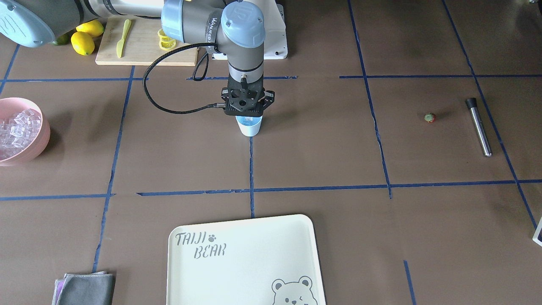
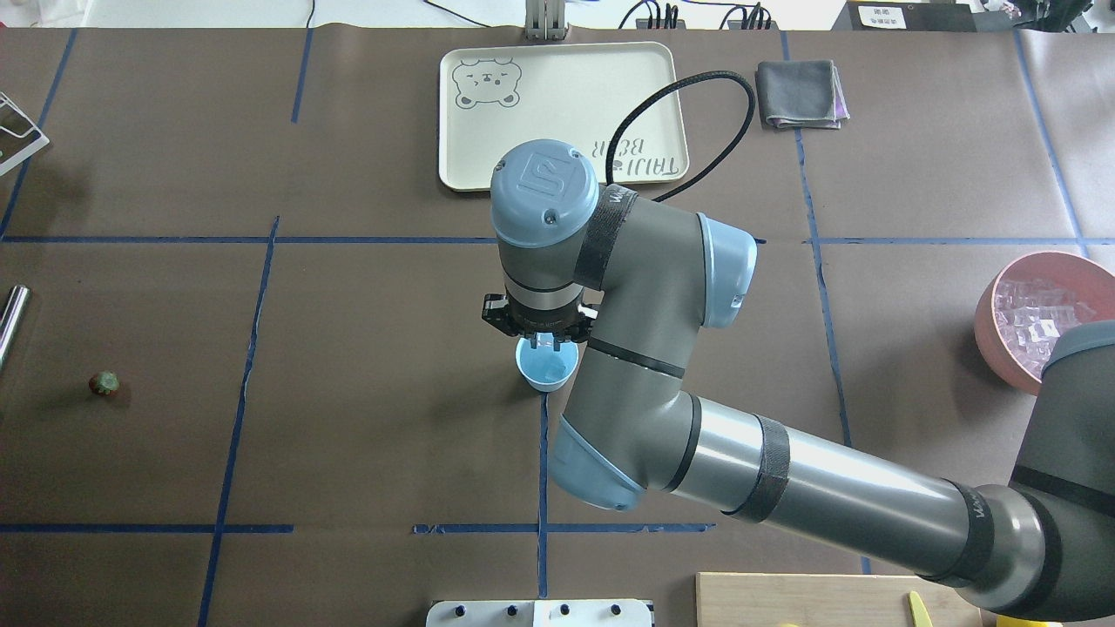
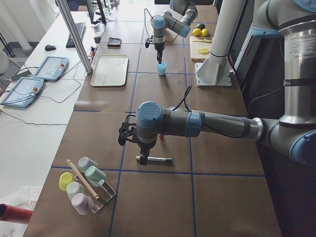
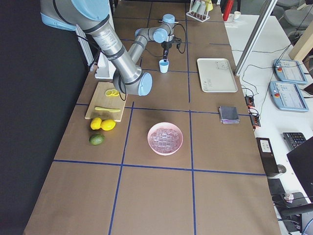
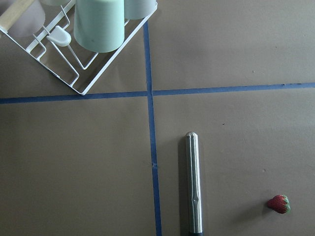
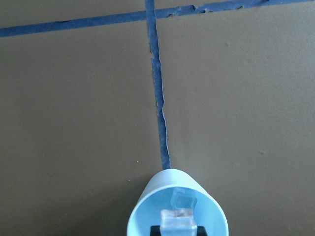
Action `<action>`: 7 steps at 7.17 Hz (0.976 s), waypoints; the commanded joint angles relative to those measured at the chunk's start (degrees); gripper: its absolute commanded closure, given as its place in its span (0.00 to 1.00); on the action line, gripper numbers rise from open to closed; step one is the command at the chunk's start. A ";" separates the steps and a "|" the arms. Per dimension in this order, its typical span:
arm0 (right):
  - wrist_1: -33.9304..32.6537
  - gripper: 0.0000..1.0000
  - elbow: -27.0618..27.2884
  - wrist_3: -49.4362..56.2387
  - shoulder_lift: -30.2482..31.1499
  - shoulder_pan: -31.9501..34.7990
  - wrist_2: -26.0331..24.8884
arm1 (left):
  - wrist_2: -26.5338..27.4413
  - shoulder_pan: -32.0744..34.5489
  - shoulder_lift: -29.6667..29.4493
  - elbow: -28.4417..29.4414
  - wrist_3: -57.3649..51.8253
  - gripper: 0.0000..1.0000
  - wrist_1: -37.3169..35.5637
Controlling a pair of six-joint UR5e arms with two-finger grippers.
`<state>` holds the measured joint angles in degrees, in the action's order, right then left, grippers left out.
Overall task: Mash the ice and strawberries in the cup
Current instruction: 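Open the right gripper to drop the ice cube into the cup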
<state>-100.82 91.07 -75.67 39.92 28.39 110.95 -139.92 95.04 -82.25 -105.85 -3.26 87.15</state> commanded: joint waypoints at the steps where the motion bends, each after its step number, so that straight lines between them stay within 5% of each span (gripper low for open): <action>1: -0.34 0.86 0.25 0.00 -0.02 -0.01 0.93 | 0.00 -0.03 -0.01 0.03 0.00 0.00 -0.05; 2: -0.34 0.80 0.33 -0.09 0.07 -0.18 1.19 | 0.00 -0.03 -0.01 0.03 0.00 0.00 0.04; 6: -0.34 0.23 0.68 -0.09 -0.02 -0.36 1.81 | 0.00 -0.03 -0.01 0.03 0.00 0.00 -0.05; 7: -0.34 0.15 0.69 -0.09 -0.10 -0.36 1.81 | 0.00 -0.03 -0.01 0.03 0.00 0.00 -0.05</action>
<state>-101.16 91.70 -75.73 39.90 28.04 112.75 -139.92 95.01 -82.26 -105.81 -3.25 87.10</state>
